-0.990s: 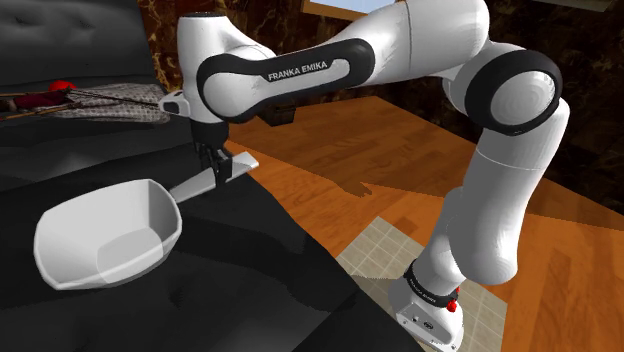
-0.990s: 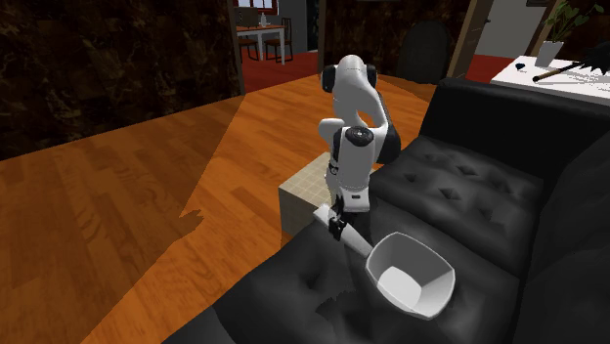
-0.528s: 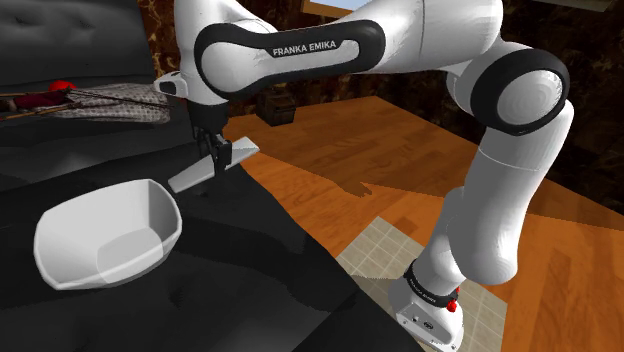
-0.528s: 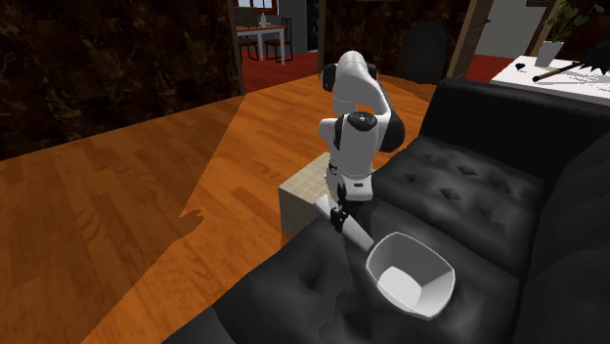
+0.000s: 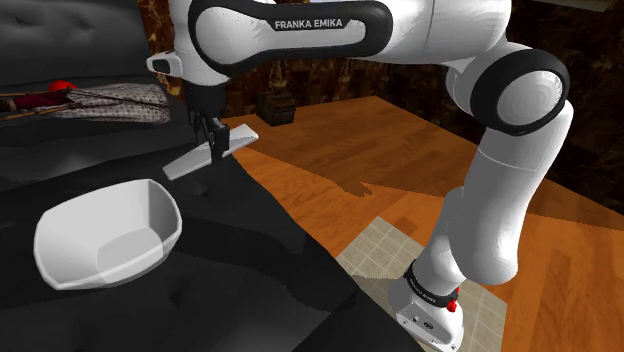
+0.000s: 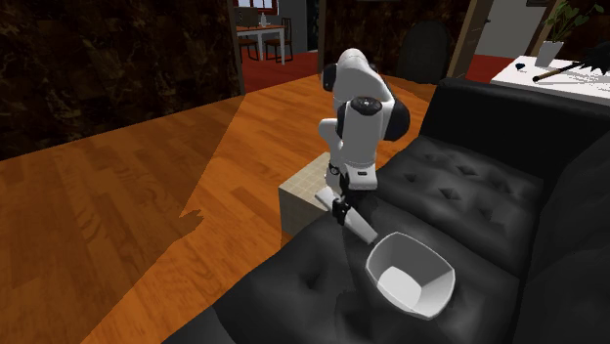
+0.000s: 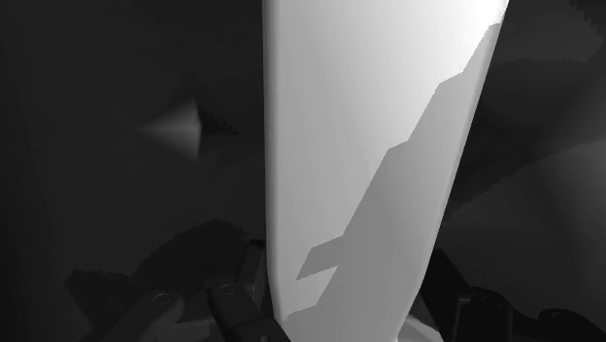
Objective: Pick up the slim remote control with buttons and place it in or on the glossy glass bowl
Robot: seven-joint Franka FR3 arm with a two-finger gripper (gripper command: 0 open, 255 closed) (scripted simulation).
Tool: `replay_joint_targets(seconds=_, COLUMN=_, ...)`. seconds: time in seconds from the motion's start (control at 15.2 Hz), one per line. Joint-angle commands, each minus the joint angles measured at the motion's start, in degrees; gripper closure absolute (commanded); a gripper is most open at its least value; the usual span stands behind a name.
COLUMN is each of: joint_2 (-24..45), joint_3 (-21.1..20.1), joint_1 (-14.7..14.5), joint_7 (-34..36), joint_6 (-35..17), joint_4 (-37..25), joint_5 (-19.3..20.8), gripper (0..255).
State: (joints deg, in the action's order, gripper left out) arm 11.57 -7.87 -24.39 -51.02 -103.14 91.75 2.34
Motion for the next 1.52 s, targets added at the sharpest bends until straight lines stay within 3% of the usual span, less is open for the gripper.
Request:
replay_joint_targets(seconds=0.0, joint_2=2.07, joint_3=-0.71, joint_1=-1.26, joint_7=1.93, joint_6=1.2, joint_4=-3.19, joint_5=0.44, gripper=255)
replay_joint_targets(seconds=0.4, joint_2=12.09, joint_3=-2.63, joint_1=-6.48, joint_7=8.49, joint_6=5.99, joint_4=-17.7, joint_5=2.58, gripper=255)
replay_joint_targets(seconds=0.66, joint_2=21.31, joint_3=-3.18, joint_1=-10.84, joint_7=12.13, joint_6=11.38, joint_4=-32.15, joint_5=4.31, gripper=255)
replay_joint_targets(seconds=0.79, joint_2=27.91, joint_3=-3.14, joint_1=-13.58, joint_7=13.54, joint_6=15.81, joint_4=-43.15, joint_5=5.31, gripper=255)
replay_joint_targets(seconds=0.86, joint_2=37.2, joint_3=-2.66, joint_1=-16.66, joint_7=13.96, joint_6=22.81, joint_4=-59.56, joint_5=6.34, gripper=255)
replay_joint_targets(seconds=1.06, joint_2=32.6, joint_3=-2.85, joint_1=-15.46, joint_7=14.45, joint_6=16.84, joint_4=-48.89, joint_5=5.79, gripper=255)
replay_joint_targets(seconds=1.45, joint_2=29.5, joint_3=-3.1, joint_1=-14.36, joint_7=14.9, joint_6=9.89, joint_4=-38.76, joint_5=5.52, gripper=255)
